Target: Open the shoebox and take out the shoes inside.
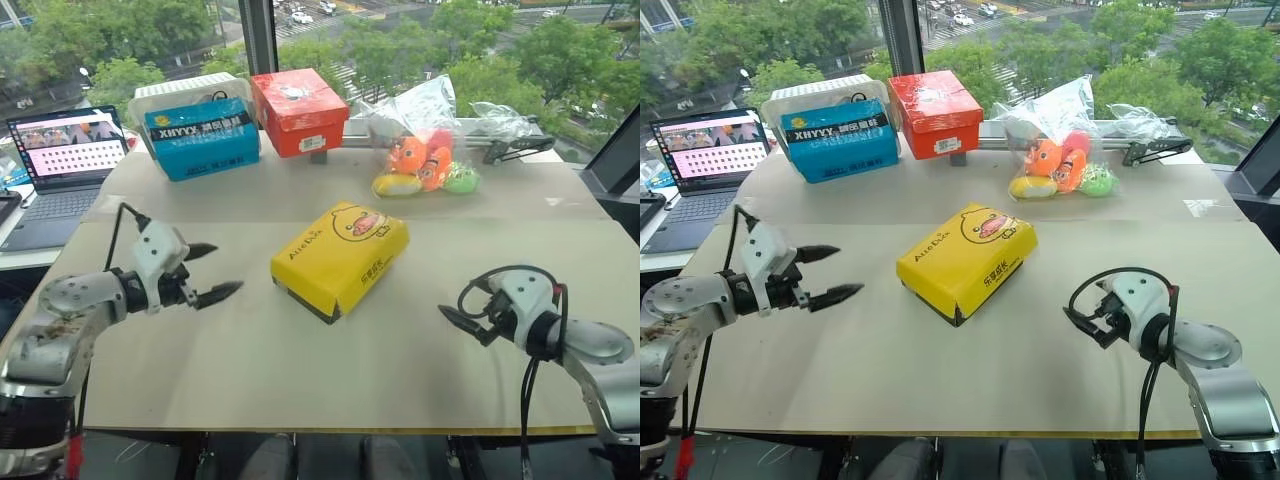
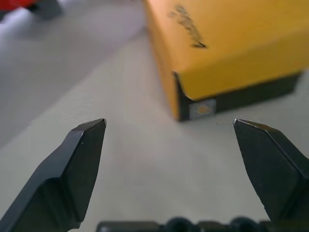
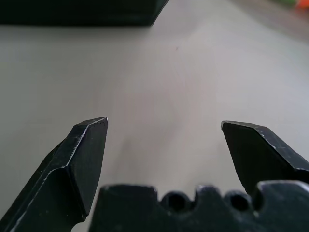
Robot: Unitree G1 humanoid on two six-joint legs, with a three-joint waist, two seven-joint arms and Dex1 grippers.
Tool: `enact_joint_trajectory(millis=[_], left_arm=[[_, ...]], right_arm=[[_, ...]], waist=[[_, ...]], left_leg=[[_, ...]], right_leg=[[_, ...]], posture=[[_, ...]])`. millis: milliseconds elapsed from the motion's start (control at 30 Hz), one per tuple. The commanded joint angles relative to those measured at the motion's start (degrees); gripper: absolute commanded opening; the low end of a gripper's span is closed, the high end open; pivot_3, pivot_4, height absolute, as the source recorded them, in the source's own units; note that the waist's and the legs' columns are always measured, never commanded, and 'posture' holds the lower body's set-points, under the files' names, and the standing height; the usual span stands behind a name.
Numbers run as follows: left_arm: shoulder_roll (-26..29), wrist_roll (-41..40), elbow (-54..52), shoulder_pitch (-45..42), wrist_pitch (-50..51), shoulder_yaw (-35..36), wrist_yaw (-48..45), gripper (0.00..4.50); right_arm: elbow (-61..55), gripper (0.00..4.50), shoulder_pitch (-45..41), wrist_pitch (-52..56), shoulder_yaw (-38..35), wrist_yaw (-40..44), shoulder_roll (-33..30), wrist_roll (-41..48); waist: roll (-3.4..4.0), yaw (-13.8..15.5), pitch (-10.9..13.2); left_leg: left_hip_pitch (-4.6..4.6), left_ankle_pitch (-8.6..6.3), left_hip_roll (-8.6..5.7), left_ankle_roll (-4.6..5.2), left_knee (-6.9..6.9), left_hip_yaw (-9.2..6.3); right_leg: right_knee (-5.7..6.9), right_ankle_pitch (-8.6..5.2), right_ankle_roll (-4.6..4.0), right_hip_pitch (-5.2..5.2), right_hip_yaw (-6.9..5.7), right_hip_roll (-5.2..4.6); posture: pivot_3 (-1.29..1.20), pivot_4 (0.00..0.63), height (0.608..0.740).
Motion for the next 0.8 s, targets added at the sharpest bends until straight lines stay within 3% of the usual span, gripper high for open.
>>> enact_joint_trajectory(millis=[33,167,400,567,800], left_arm=[[3.5,-1.3,-0.8,-3.8,1.0,0.8,-3.5,4.5],[5.3,-1.4,-1.4,-7.6,1.7,0.4,-4.9,4.5],[3.7,-2.5,-0.2,-15.2,3.9,1.5,-2.3,4.5],[2.3,-1.4,1.1,-14.2,1.7,1.6,-0.7,4.5],[-1.3,8.6,16.6,-13.7,-15.0,-0.2,2.7,4.5]], right_arm=[[-0.1,3.7,-1.9,-0.6,1.1,0.8,1.4,1.7],[1.7,2.33,-2.9,-1.9,4.7,-0.4,4.9,0.7],[6.7,0.08,-7.8,-5.2,9.1,-1.6,9.7,-1.5],[8.0,0.03,-12.8,-5.4,10.9,-1.8,11.6,-1.6],[10.1,0.03,-16.1,-5.2,10.8,-3.3,10.9,-3.9]], waist=[[0.0,0.0,0.0],[-0.01,0.1,0.0],[-0.1,0.2,0.1],[-0.1,-0.4,0.1],[-0.09,-0.1,0.1]], left_leg=[[0.02,0.0,0.01,0.0,0.0,0.0],[0.11,0.0,0.02,-0.01,0.0,0.01],[0.05,0.01,0.01,-0.02,0.02,-0.01],[0.07,0.01,0.04,-0.03,0.01,0.0],[0.08,0.02,0.02,-0.04,0.01,0.01]], right_leg=[[0.01,0.0,0.0,0.01,0.0,0.0],[0.03,0.03,-0.04,0.07,0.01,0.02],[0.02,0.04,-0.04,0.02,0.0,0.02],[0.11,0.05,-0.06,-0.05,0.04,0.06],[0.11,0.08,-0.11,-0.09,0.05,0.06]], posture=[[0.0,0.15,0.74],[0.0,0.15,0.74],[0.0,0.15,0.74],[0.0,0.15,0.74],[0.0,0.15,0.74]])
